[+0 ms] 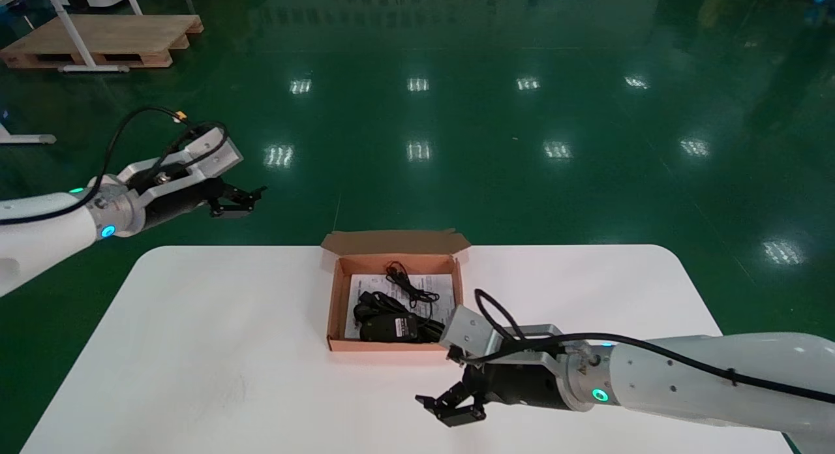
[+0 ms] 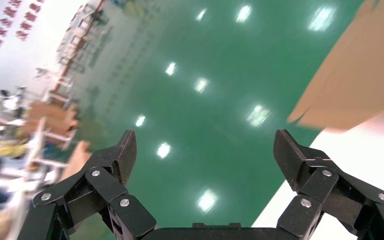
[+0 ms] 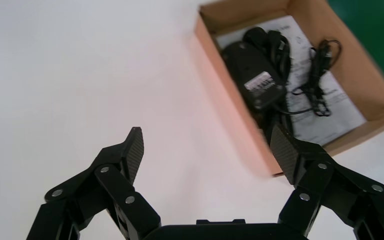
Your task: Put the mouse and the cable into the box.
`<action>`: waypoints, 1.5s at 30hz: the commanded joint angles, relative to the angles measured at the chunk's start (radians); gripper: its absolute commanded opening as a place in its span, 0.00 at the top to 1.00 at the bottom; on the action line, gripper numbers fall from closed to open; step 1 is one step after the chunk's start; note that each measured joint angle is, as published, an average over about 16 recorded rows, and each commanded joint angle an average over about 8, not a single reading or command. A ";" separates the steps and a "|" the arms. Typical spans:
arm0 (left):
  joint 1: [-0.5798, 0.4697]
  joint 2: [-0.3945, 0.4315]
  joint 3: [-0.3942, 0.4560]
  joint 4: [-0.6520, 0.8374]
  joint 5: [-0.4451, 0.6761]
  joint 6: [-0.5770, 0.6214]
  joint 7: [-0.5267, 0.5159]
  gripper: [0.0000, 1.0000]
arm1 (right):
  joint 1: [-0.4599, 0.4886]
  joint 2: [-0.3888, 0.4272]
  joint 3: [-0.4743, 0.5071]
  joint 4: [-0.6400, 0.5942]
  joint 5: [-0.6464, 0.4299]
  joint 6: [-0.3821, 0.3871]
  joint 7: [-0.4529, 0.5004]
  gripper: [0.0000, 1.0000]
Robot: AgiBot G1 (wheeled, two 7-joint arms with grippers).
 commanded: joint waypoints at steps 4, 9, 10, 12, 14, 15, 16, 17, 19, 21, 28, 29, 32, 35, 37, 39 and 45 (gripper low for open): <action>0.049 -0.041 -0.032 -0.074 -0.063 0.088 -0.050 0.00 | -0.039 0.063 0.068 0.027 0.135 -0.073 -0.036 0.00; 0.097 -0.081 -0.064 -0.147 -0.127 0.176 -0.100 0.00 | -0.077 0.126 0.135 0.054 0.270 -0.145 -0.071 0.00; 0.107 -0.090 -0.071 -0.162 -0.140 0.194 -0.110 0.00 | -0.085 0.139 0.149 0.059 0.297 -0.160 -0.078 0.00; 0.126 -0.106 -0.083 -0.191 -0.165 0.229 -0.130 0.00 | -0.101 0.164 0.176 0.070 0.351 -0.188 -0.092 0.00; 0.146 -0.122 -0.096 -0.221 -0.191 0.265 -0.150 0.00 | -0.116 0.189 0.203 0.081 0.406 -0.218 -0.106 0.00; 0.156 -0.130 -0.103 -0.235 -0.203 0.282 -0.160 0.00 | -0.124 0.201 0.216 0.086 0.432 -0.232 -0.113 0.00; 0.165 -0.138 -0.109 -0.250 -0.216 0.300 -0.170 0.00 | -0.132 0.214 0.230 0.092 0.459 -0.247 -0.121 0.00; 0.175 -0.147 -0.116 -0.265 -0.229 0.318 -0.180 0.00 | -0.140 0.227 0.244 0.097 0.487 -0.261 -0.128 0.00; 0.195 -0.163 -0.129 -0.294 -0.254 0.353 -0.200 0.00 | -0.155 0.252 0.270 0.108 0.540 -0.290 -0.142 0.00; 0.214 -0.179 -0.141 -0.324 -0.279 0.388 -0.220 0.00 | -0.170 0.277 0.297 0.119 0.594 -0.319 -0.156 0.00; 0.282 -0.236 -0.187 -0.427 -0.369 0.512 -0.290 0.00 | -0.225 0.365 0.392 0.157 0.784 -0.421 -0.206 0.00; 0.292 -0.245 -0.193 -0.442 -0.382 0.530 -0.300 0.00 | -0.233 0.378 0.406 0.162 0.811 -0.435 -0.213 0.00; 0.322 -0.269 -0.212 -0.486 -0.420 0.583 -0.330 0.00 | -0.253 0.411 0.441 0.176 0.882 -0.473 -0.231 0.00; 0.351 -0.294 -0.232 -0.530 -0.458 0.636 -0.361 0.00 | -0.264 0.430 0.461 0.184 0.922 -0.495 -0.242 0.00; 0.370 -0.310 -0.245 -0.560 -0.483 0.671 -0.380 0.00 | -0.267 0.434 0.466 0.186 0.932 -0.500 -0.245 0.00; 0.390 -0.326 -0.257 -0.589 -0.508 0.706 -0.400 0.00 | -0.267 0.434 0.466 0.186 0.932 -0.501 -0.245 0.00; 0.443 -0.371 -0.293 -0.670 -0.579 0.804 -0.455 0.00 | -0.267 0.434 0.465 0.185 0.933 -0.501 -0.245 0.00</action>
